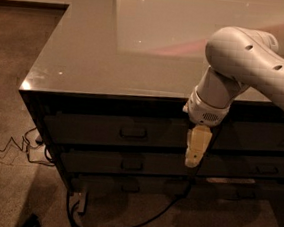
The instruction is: Open top drawer
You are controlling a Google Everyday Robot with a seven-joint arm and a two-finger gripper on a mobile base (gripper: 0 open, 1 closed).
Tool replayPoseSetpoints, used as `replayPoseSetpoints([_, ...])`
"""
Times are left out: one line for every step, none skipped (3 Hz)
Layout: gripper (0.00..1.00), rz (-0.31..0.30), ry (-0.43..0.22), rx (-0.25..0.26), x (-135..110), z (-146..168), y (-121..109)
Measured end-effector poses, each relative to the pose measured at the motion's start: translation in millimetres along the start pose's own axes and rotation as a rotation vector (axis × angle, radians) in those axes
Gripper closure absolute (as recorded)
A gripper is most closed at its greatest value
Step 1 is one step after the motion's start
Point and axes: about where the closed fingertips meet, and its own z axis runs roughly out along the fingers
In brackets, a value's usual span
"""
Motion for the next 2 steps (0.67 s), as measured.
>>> replayPoseSetpoints([0.0, -0.011, 0.018, 0.003, -2.4, 1.1, -0.9])
replayPoseSetpoints([0.0, -0.084, 0.076, 0.013, -7.7, 13.6, 2.7])
